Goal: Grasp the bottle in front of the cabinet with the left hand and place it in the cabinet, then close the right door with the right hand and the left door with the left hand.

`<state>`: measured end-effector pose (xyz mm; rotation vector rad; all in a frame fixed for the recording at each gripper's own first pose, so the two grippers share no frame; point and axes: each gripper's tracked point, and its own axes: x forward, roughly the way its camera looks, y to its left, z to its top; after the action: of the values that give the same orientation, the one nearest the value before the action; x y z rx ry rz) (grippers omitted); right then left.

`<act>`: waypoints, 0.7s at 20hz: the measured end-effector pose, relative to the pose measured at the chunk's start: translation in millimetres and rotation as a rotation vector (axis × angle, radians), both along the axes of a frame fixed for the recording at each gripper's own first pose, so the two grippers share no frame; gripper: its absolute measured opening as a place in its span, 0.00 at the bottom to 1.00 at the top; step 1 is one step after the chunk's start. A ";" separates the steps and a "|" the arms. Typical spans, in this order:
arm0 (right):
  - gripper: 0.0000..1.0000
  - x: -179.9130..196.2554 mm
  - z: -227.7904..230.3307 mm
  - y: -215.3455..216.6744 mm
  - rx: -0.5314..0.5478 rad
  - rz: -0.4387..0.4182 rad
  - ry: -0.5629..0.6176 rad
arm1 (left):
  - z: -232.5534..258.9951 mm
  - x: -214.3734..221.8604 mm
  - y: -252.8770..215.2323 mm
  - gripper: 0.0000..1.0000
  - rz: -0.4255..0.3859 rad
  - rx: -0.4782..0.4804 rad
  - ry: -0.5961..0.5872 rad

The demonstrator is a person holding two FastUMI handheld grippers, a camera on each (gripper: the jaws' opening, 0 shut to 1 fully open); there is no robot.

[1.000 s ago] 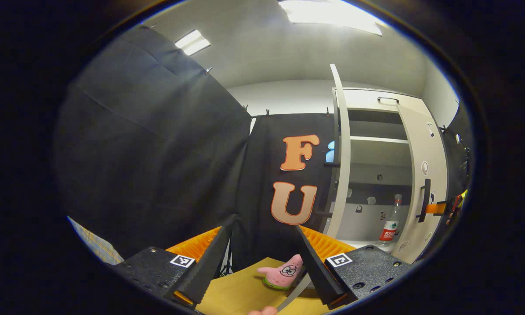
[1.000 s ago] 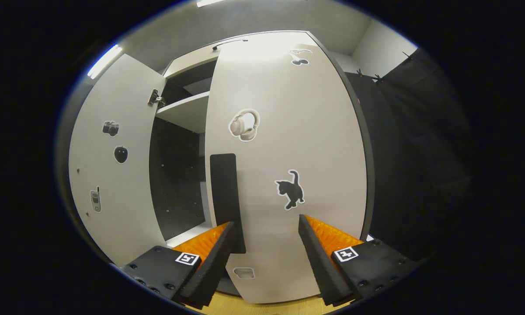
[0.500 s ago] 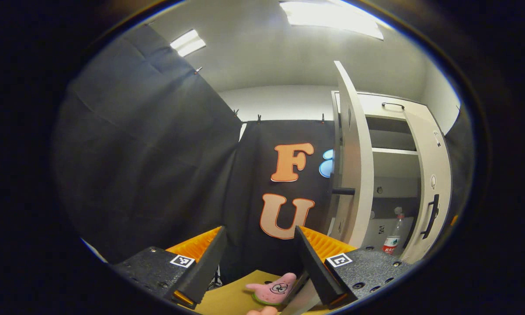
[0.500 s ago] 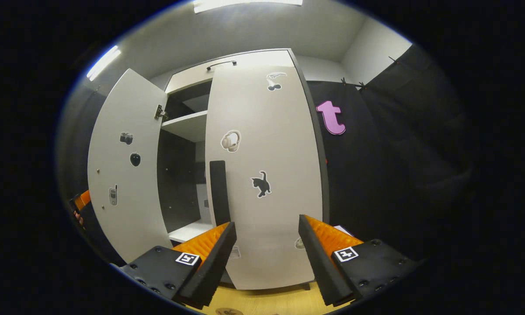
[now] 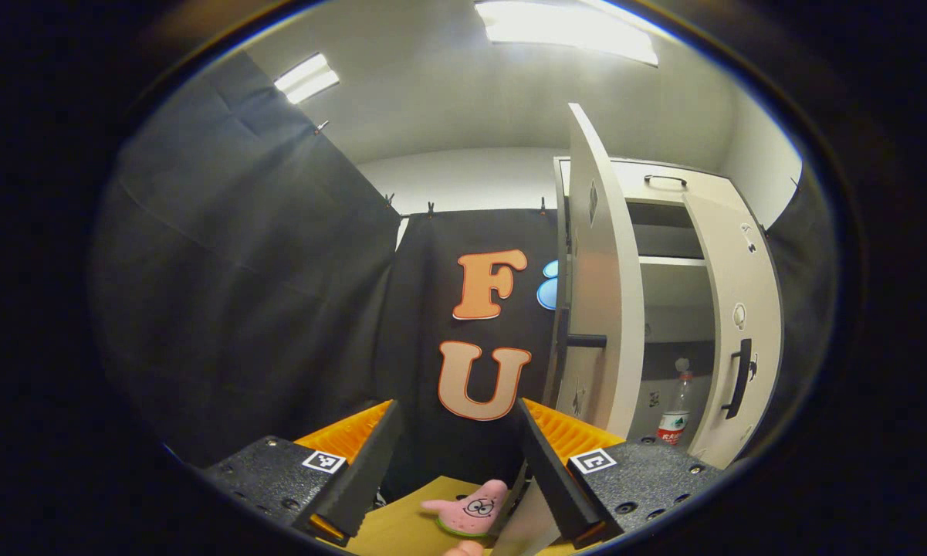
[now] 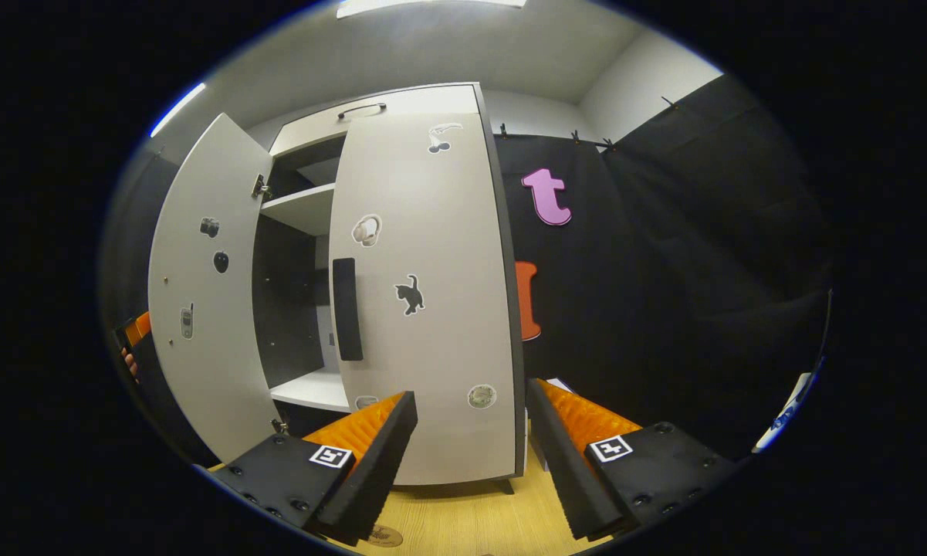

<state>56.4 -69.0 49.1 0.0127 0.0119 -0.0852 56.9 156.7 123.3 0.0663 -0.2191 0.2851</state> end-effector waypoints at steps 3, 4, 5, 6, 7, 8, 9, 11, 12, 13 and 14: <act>0.96 -4.6 1.4 -9.3 0.001 -0.005 -0.003 | -4.1 2.9 -26.6 0.86 -0.061 -0.017 0.019; 0.96 -6.8 1.4 -11.9 -0.002 -0.006 -0.004 | -5.8 4.6 -35.5 0.86 -0.083 -0.017 0.025; 0.96 -9.2 0.5 -15.3 -0.006 -0.010 0.000 | -6.9 6.0 -45.5 0.86 -0.106 -0.018 0.031; 0.96 -12.3 -0.6 -18.2 -0.011 -0.013 0.003 | -8.2 9.0 -55.8 0.91 -0.131 -0.020 0.034; 0.96 -16.1 -1.2 -21.3 -0.013 -0.016 0.004 | -9.9 12.1 -65.8 0.87 -0.157 -0.022 0.036; 0.96 -19.5 -2.2 -22.8 -0.015 -0.016 0.008 | -12.6 15.8 -75.9 0.87 -0.183 -0.024 0.040; 0.96 -22.5 -4.4 -23.9 -0.017 -0.012 0.014 | -14.7 20.8 -86.1 0.87 -0.209 -0.027 0.045; 0.96 -28.8 -7.7 -25.8 -0.023 -0.008 0.019 | -20.6 34.1 -111.1 0.95 -0.277 -0.025 0.079; 0.96 -31.6 -9.6 -28.1 -0.027 -0.012 0.023 | -23.4 39.8 -123.3 0.91 -0.313 -0.028 0.096; 0.96 -32.1 -12.6 -28.9 -0.027 -0.017 0.027 | -24.4 41.8 -134.4 0.88 -0.347 -0.036 0.105; 0.96 -35.2 -13.7 -30.1 -0.026 -0.021 0.028 | -24.8 45.1 -145.0 0.94 -0.375 -0.043 0.107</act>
<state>21.2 -99.1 35.4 -0.0144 0.0391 -0.1068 102.0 11.7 98.5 -0.0031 -0.1155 -0.0871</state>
